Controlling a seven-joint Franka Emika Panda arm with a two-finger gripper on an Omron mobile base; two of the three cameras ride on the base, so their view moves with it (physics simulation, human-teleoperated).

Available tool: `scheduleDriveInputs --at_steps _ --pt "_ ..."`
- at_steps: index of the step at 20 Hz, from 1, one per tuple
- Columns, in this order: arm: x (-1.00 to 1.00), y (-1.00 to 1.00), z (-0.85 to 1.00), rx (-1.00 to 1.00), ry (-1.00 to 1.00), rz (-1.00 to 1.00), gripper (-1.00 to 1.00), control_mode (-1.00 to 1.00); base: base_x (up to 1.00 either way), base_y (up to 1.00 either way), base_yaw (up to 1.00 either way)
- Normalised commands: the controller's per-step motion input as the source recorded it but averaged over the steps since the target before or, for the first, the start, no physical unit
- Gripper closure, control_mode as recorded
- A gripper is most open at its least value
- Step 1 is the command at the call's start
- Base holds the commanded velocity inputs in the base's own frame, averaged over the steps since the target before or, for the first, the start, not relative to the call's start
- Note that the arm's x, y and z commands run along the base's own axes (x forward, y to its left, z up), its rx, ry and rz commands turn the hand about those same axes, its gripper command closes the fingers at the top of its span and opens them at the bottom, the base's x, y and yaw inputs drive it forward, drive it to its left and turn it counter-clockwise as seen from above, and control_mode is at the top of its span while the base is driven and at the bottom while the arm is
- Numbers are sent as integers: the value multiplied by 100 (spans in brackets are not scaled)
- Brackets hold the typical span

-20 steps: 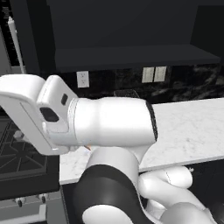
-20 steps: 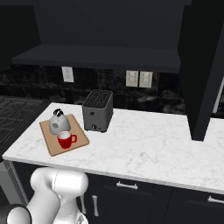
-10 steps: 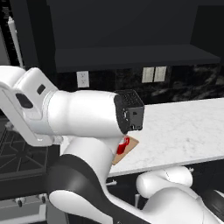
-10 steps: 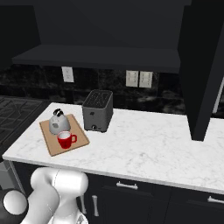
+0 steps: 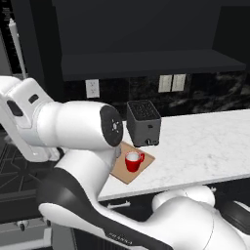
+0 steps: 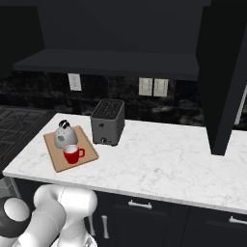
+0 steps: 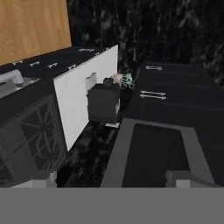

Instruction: Pick the kettle from the counter and place it on the tray. Then pick the mug from the cabinet and place it on the tray. Then close the cabinet doors.

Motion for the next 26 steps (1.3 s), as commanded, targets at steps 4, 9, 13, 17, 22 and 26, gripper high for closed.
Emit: scheduleDriveInputs --at_steps 4,9,13,17,22,26 --pt "44 0 -10 0 7 -15 -100 -100 0 0 0" --pt "38 0 -4 0 5 -18 -100 -100 0 0 0" --pt "30 -5 -1 0 5 -17 -100 -100 0 0 0" --pt "19 -43 0 0 2 -19 -100 -100 0 0 0" --pt "11 -62 0 0 0 -22 -100 -100 0 0 0" --pt "10 -73 0 0 3 -26 -100 -100 0 0 0"
